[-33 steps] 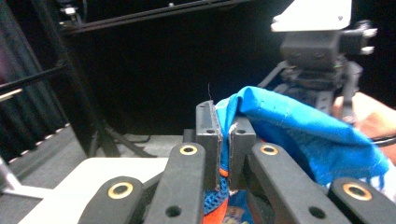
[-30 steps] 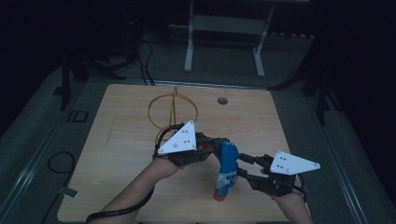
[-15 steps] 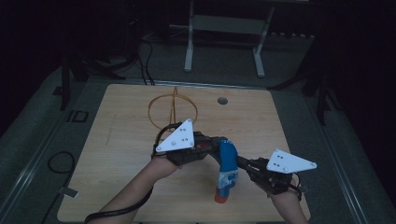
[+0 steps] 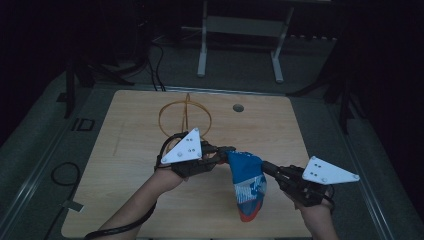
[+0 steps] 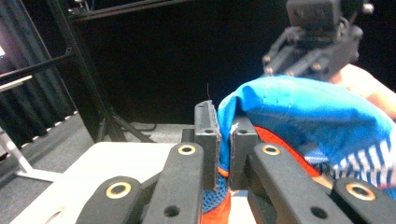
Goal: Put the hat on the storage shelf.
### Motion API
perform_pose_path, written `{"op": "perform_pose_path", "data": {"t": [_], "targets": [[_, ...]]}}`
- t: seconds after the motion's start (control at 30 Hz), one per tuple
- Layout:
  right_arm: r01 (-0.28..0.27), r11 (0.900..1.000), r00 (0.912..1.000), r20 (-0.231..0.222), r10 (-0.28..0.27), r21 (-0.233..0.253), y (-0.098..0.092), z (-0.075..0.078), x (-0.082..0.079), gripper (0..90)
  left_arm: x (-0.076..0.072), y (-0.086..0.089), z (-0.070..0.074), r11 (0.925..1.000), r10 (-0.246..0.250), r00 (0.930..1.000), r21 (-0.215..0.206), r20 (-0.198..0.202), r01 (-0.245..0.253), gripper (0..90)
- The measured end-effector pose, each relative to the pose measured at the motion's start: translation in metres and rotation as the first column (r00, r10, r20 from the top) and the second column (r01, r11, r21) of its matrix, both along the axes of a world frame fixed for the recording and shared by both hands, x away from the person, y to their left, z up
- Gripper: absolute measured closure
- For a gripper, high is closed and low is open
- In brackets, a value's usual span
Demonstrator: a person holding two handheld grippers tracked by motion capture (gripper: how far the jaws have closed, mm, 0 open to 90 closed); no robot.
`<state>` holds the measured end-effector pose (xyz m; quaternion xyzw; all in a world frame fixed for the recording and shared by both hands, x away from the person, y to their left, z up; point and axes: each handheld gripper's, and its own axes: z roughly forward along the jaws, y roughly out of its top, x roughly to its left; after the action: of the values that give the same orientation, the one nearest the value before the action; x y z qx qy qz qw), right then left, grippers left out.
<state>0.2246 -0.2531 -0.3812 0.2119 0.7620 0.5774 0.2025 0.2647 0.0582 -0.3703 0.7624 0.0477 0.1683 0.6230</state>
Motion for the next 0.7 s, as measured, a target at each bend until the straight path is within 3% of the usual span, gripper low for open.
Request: {"op": "perform_pose_path", "data": {"t": [0.2, 0.33, 0.43, 0.7], "targets": [[0.006, 1.0, 0.9999, 0.014, -0.007, 0.015, -0.005, 0.009, 0.0, 90.0, -0.002, 0.002, -0.001, 0.9999, 0.007, 0.9999, 0.016, -0.009, -0.006, 79.6], [0.011, 1.0, 0.9996, 0.026, -0.012, 0.018, -0.006, 0.017, 0.002, 90.0, -0.004, 0.008, -0.003, 0.9993, 0.02, 0.9997, 0.033, -0.013, -0.02, 69.6], [0.018, 0.999, 0.9992, 0.035, -0.019, 0.026, -0.007, 0.021, 0.003, 90.0, -0.006, 0.014, -0.004, 0.9993, 0.033, 0.9993, 0.021, -0.017, -0.032, 65.4], [0.033, 0.997, 0.9986, 0.041, -0.035, 0.065, -0.013, 0.031, 0.008, 90.0, -0.013, 0.041, -0.016, 0.9931, 0.117, 0.9916, 0.001, -0.054, -0.117, 49.9]]}}
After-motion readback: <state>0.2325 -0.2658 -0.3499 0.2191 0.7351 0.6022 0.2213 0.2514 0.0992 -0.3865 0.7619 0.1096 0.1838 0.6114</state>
